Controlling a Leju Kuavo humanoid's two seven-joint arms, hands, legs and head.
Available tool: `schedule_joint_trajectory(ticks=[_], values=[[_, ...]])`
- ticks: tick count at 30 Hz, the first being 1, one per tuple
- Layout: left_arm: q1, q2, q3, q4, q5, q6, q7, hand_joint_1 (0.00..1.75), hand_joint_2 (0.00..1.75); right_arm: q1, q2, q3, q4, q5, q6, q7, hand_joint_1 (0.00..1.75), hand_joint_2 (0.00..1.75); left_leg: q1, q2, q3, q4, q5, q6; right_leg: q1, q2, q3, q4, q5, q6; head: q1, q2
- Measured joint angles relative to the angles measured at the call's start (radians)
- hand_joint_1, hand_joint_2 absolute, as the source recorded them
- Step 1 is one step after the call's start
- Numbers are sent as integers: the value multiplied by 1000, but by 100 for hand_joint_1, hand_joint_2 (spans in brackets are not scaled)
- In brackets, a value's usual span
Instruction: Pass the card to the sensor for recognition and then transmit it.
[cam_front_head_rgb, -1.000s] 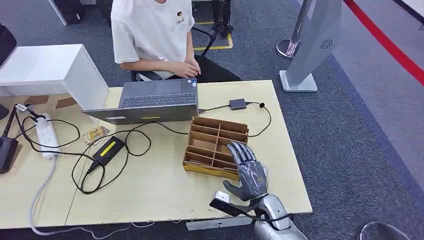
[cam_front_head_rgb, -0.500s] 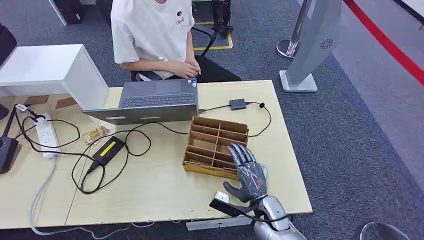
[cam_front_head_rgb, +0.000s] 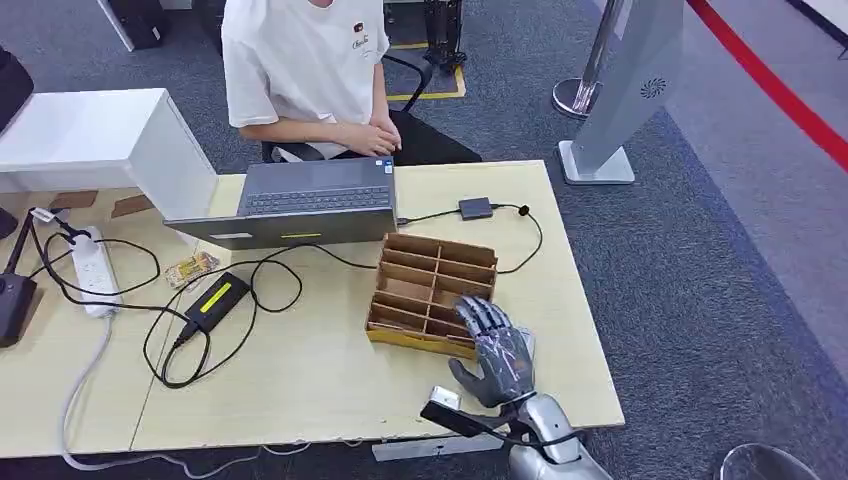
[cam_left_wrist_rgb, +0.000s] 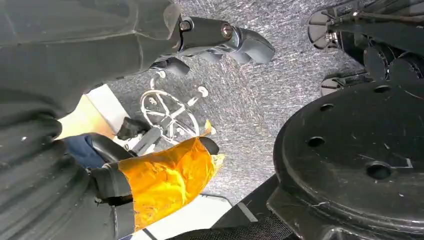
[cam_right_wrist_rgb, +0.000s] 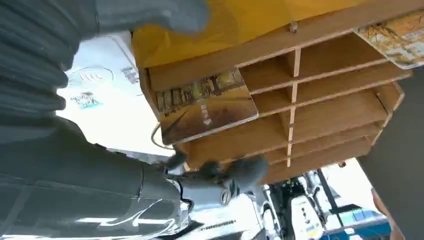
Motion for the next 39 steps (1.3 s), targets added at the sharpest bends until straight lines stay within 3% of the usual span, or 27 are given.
schedule_joint_trajectory(ticks=[31,36,39], values=[[-1,0,0,0,0,0,0,0,175,-18,8,0,2,-21,12,-18,175,175,0,0,1,0,0,0,0,0,1,0,0,0,0,0],[-1,2,0,0,-9,-1,0,0,175,-37,8,-1,-11,-55,64,-18,175,175,0,0,1,0,0,0,0,0,1,0,0,0,0,0],[-1,5,0,0,-16,-6,0,0,175,-61,6,-2,-35,-142,187,-33,175,175,0,1,1,0,0,0,0,0,1,0,1,-1,0,0]])
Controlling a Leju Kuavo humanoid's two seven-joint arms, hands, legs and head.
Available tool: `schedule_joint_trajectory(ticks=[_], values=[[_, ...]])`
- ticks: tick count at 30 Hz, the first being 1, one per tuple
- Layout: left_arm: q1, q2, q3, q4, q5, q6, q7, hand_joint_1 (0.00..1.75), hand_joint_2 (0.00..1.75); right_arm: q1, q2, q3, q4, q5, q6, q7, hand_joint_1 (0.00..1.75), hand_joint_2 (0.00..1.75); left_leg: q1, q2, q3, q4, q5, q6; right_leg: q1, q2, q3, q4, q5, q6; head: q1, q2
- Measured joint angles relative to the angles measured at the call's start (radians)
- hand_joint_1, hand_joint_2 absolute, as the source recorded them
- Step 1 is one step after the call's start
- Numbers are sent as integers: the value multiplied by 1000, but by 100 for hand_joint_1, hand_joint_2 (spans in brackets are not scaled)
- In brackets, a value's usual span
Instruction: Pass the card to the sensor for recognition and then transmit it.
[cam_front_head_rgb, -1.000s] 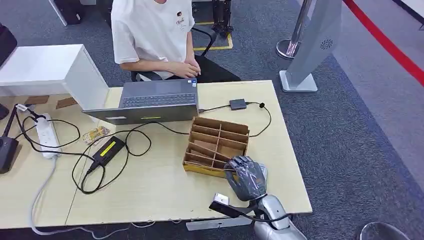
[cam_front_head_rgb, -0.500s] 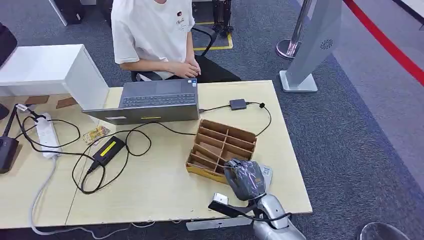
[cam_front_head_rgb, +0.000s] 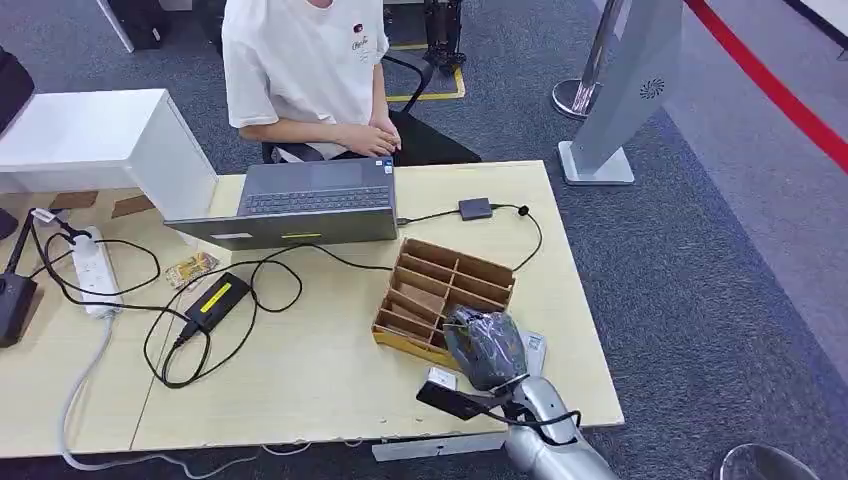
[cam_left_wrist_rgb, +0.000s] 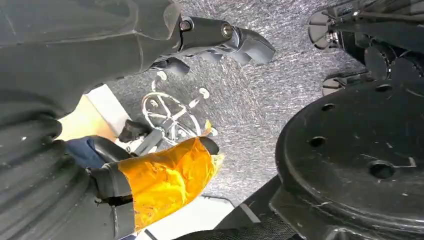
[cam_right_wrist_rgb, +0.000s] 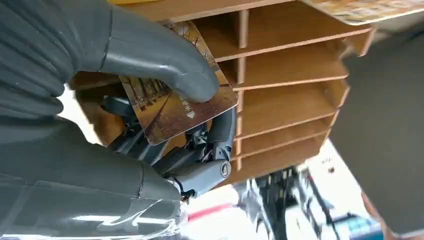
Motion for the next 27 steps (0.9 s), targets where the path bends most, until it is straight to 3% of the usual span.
schedule_joint_trajectory(ticks=[7,13,18,27], values=[[0,16,-1,0,-18,-15,-9,0,175,-129,-27,-13,-35,-200,318,-10,175,175,0,0,0,0,2,-2,0,0,-1,0,1,-1,0,0],[-1,30,-4,0,-34,-29,-11,0,175,-287,-43,-31,12,-349,516,-18,175,175,0,0,0,0,3,-2,0,0,-1,1,2,-1,0,0],[-2,36,-9,0,-44,-35,-15,0,175,-406,-46,-43,82,-424,588,-22,175,175,0,0,0,0,3,-2,0,0,-1,1,3,0,0,0],[-7,40,-10,0,-53,-39,-19,0,175,-537,-27,-45,175,-443,569,1,175,175,0,0,-1,0,3,-2,0,0,-1,1,3,0,0,0]])
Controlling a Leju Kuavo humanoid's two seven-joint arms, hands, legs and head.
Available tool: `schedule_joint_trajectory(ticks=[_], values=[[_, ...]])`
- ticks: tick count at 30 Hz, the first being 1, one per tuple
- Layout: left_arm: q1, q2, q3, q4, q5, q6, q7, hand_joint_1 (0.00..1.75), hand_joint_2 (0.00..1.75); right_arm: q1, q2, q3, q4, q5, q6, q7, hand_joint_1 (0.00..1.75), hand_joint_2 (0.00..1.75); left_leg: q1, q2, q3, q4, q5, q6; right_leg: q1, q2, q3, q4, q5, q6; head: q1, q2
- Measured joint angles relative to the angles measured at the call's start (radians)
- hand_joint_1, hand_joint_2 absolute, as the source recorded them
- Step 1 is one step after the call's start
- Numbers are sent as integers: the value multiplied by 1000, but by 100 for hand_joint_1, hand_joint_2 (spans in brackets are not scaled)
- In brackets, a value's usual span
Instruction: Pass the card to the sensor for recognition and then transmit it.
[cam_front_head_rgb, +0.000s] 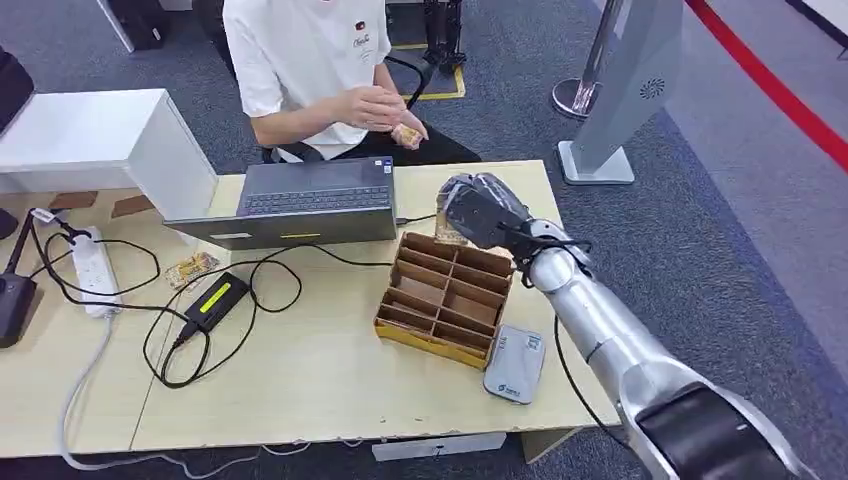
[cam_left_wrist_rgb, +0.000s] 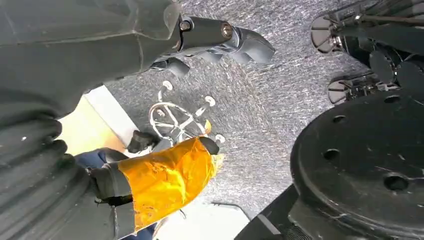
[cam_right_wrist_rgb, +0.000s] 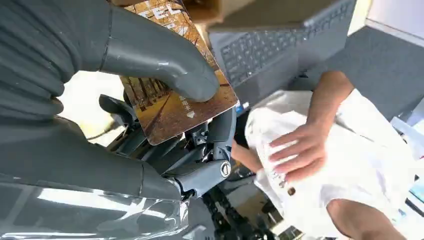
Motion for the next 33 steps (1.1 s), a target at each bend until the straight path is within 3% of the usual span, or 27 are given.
schedule_joint_trajectory(ticks=[3,5,9,12,15,19,32,33], values=[[0,0,-1,0,0,0,0,0,175,-11,6,0,14,4,-13,4,175,175,0,0,0,0,0,0,0,0,0,0,0,0,0,0],[0,1,-3,0,-4,1,0,0,175,-20,12,0,25,44,-95,26,175,175,0,0,0,0,0,0,0,0,0,0,0,0,0,0],[-2,2,-9,0,-30,10,0,0,175,-72,40,10,80,273,-433,127,175,175,0,1,0,0,0,0,0,1,0,0,0,0,0,0],[-9,3,-18,0,-55,16,0,0,175,-115,60,44,135,490,-645,217,175,175,0,0,0,0,0,-1,0,1,-1,0,0,0,0,0],[-18,2,-24,0,-75,5,33,0,175,-135,77,77,202,657,-770,279,175,175,1,0,0,0,0,-1,0,1,0,0,0,0,0,0],[-22,-6,-26,0,-87,6,45,0,175,-136,93,90,271,734,-790,298,175,175,1,0,0,0,0,-1,0,1,0,0,0,0,0,0],[-23,-11,-26,0,-93,7,49,0,175,-134,114,96,353,742,-787,286,175,175,0,-1,-1,0,0,-1,0,0,-1,0,0,0,0,0],[-23,-11,-26,0,-95,7,49,0,175,-133,114,96,354,744,-786,285,0,175,0,-1,-1,0,0,-1,0,0,-1,0,0,0,0,0]])
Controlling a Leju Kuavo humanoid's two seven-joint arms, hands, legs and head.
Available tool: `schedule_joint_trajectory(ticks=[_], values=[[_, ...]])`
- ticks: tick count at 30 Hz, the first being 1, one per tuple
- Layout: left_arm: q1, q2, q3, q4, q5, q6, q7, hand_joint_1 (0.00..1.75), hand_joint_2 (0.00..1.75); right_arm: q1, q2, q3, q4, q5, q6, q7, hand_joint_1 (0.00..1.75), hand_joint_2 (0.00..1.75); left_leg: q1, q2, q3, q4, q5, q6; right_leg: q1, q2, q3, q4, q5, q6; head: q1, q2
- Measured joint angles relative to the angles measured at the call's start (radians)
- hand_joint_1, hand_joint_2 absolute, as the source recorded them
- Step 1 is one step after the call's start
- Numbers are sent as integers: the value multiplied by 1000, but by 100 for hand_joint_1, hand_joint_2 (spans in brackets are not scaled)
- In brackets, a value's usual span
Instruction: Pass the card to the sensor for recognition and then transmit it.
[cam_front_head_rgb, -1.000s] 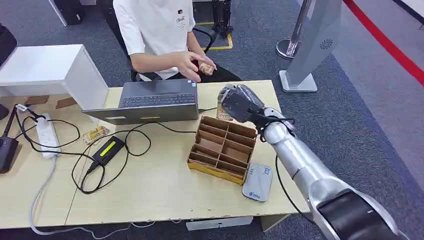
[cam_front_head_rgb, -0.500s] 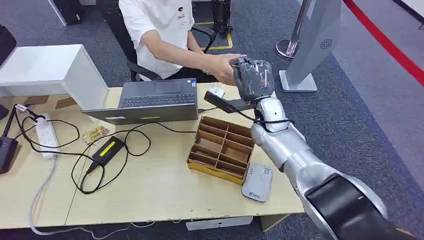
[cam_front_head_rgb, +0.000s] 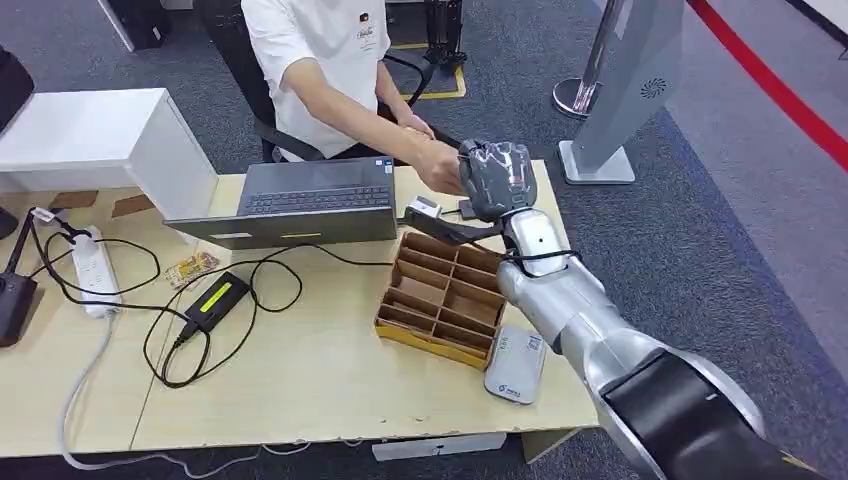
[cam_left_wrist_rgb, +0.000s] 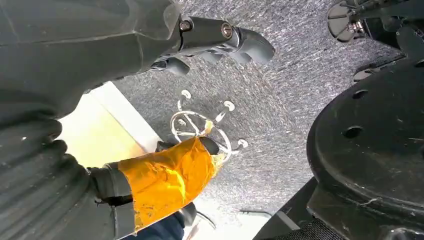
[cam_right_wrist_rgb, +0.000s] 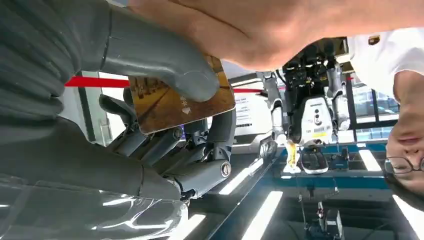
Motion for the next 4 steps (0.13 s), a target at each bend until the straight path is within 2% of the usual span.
schedule_joint_trajectory(ticks=[4], values=[[0,0,0,0,-3,2,0,0,175,4,0,0,5,7,1,-2,0,175,0,0,0,0,0,0,0,0,0,0,0,0,0,0]])
